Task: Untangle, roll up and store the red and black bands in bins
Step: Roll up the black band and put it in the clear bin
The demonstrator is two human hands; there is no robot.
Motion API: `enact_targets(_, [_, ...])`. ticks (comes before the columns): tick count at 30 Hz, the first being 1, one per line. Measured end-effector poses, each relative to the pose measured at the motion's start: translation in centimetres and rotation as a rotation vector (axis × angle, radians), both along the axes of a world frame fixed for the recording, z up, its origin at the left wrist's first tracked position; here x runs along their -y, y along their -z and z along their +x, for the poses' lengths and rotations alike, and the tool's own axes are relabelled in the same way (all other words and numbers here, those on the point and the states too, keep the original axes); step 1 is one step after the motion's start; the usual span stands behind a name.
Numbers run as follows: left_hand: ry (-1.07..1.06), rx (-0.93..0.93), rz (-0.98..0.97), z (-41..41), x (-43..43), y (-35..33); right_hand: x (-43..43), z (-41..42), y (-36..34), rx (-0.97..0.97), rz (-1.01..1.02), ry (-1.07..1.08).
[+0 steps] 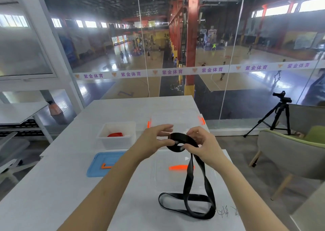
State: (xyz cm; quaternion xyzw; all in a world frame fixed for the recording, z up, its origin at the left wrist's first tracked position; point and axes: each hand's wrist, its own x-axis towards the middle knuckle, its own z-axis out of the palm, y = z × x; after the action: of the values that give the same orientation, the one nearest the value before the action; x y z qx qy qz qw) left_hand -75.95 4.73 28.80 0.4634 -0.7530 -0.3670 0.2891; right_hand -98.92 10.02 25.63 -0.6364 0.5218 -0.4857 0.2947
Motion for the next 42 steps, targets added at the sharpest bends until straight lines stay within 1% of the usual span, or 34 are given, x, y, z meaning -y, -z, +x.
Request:
enact_targets(3, [0.09, 0.255, -0.103, -1.2, -0.4, -1.7, 0.1, 0.0, -0.8, -0.147, 0.023, -0.04])
enact_targets(4, [0.116, 0.312, -0.128, -1.6, -0.5, -2.0, 0.1, 0.0, -0.9, -0.182, 0.02, -0.04])
enact_targets(5, [0.128, 0.342, -0.135, -1.9, -0.6, -2.1, 0.1, 0.0, -1.1, -0.202, 0.014, -0.033])
enact_targets(7, [0.123, 0.328, -0.131, -2.2, -0.7, -2.0, -0.1, -0.2, -1.1, -0.192, 0.002, -0.02])
enact_targets(10, [0.11, 0.215, -0.159, -2.5, -1.0, -1.7, -0.6, -0.4, -0.6, -0.054, -0.001, -0.018])
enact_targets(13, [0.107, 0.118, -0.194, -2.8, -1.2, -1.2, -1.1, -0.1, 0.5, 0.173, 0.023, -0.013])
enact_targets(14, [0.107, 0.055, -0.177, -2.8, -1.3, -1.0, -1.2, 0.1, 0.8, 0.239, 0.025, -0.002])
enact_targets(18, [0.012, -0.37, 0.048, -3.3, -1.8, -1.0, -1.5, 0.9, 1.8, 0.457, 0.017, 0.076])
enact_targets(19, [-0.01, -0.449, 0.096, -3.5, -2.1, -1.0, -1.4, 1.0, 1.8, 0.499, 0.004, 0.102])
enact_targets(20, [-0.02, -0.502, 0.138, -3.7, -2.3, -0.9, -1.3, 1.1, 1.8, 0.533, -0.012, 0.118])
enact_targets(22, [-0.002, -0.538, 0.215, -3.5, -2.3, -0.5, -1.1, 1.0, 1.4, 0.575, -0.044, 0.124])
enact_targets(23, [0.014, -0.52, 0.246, -3.3, -2.2, -0.4, -0.9, 0.8, 1.2, 0.569, -0.059, 0.128])
enact_targets(25, [0.031, -0.411, 0.259, -2.5, -1.7, -0.4, -0.5, 0.3, 0.7, 0.506, -0.082, 0.128])
enact_targets(28, [0.047, -0.248, 0.175, -1.6, -0.8, -1.0, -0.1, -0.5, 0.1, 0.354, -0.096, 0.07])
enact_targets(31, [0.089, -0.126, 0.093, -1.5, -0.4, -2.5, 0.2, -1.2, -0.6, 0.156, -0.031, 0.001])
enact_targets(33, [0.121, 0.035, 0.014, -1.7, -0.3, -3.2, 0.3, -1.3, -1.1, 0.043, -0.002, -0.038])
enact_targets(34, [0.132, 0.114, -0.022, -1.9, -0.3, -3.5, 0.3, -1.3, -1.3, 0.013, -0.007, -0.048])
enact_targets(36, [0.139, 0.205, -0.053, -2.1, -0.5, -3.6, 0.3, -1.2, -1.5, -0.005, -0.016, -0.054])
enact_targets(38, [0.136, 0.241, -0.062, -2.2, -0.7, -3.4, 0.2, -1.2, -1.5, -0.021, -0.003, -0.052])
enact_targets(42, [0.121, 0.208, -0.113, -2.2, -0.9, -3.1, 0.1, -1.2, -0.9, -0.005, 0.075, -0.076])
